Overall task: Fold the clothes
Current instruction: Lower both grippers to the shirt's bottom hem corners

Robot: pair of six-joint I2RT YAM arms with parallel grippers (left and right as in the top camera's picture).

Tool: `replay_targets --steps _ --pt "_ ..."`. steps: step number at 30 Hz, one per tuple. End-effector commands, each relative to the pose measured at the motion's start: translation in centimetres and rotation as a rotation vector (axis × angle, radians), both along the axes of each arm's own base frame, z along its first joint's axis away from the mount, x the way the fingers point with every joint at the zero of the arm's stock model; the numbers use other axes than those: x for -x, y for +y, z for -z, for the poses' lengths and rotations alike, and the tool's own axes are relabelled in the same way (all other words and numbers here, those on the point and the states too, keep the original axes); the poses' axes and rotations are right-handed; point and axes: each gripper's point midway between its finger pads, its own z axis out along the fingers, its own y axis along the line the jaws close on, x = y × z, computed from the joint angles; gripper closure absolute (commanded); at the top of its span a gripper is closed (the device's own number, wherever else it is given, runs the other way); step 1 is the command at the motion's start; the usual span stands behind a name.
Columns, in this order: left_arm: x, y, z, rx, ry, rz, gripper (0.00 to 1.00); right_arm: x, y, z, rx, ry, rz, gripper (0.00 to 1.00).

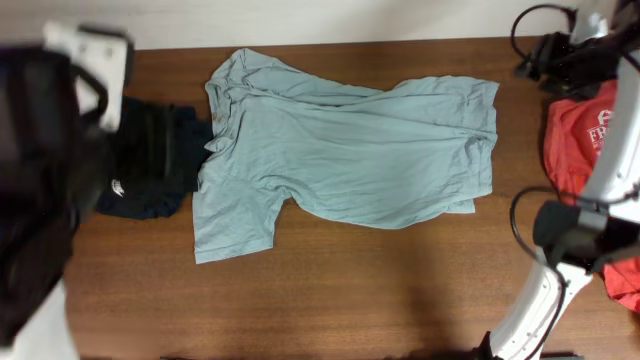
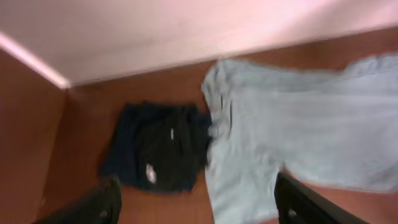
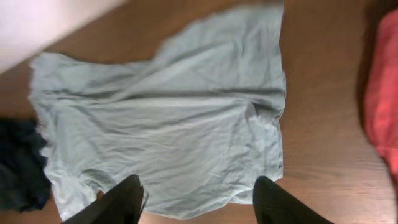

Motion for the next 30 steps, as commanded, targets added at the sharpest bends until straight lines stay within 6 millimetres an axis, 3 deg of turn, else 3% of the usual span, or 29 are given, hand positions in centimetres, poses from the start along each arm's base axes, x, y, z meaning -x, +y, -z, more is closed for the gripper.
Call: replay_targets --steps 1,4,7,10,13,17,20,23,26,28,30 --pt "0.5 0.8 3.8 0.002 0.129 -0.073 0.21 3.1 2.7 -7.5 0.075 -0.172 -0.038 0.35" --pt "1.3 0.8 6.8 0.002 0.225 -0.089 0.21 4.9 5.0 -9.6 0.107 -0.206 -0.05 0.32" --pt "1.1 0.2 11.2 -0.004 0.374 -0.071 0.21 7.8 9.1 -11.1 0.125 -0.223 -0.12 0.3" --pt "0.4 -0.7 14.4 0.014 0.449 -0.049 0.21 10.9 10.8 -10.9 0.221 -0.184 -0.112 0.29" --pt "-0.8 -1.5 17.1 0.037 0.479 -0.029 0.2 13.7 10.3 -9.0 0.341 -0.095 -0.006 0.23" --pt "-1.8 -2.1 20.4 0.046 0.511 -0.019 0.16 15.7 9.4 -2.8 0.417 0.099 0.035 0.09" --pt "-1.9 -2.1 23.3 0.038 0.558 -0.023 0.15 15.6 8.7 3.9 0.402 0.255 0.03 0.02" --pt "-1.7 -2.5 26.1 0.05 0.614 -0.012 0.15 15.6 8.8 11.5 0.286 0.382 0.017 0.03" --pt "-1.2 -3.2 28.6 0.079 0.668 0.008 0.15 16.2 8.8 17.9 0.125 0.477 0.038 0.17" --pt "-1.0 -3.2 29.9 0.078 0.692 0.008 0.15 16.7 8.4 20.6 0.043 0.519 0.067 0.33" --pt "-0.8 -3.2 31.1 0.075 0.714 0.005 0.15 16.8 7.8 22.6 -0.043 0.547 0.109 0.38"
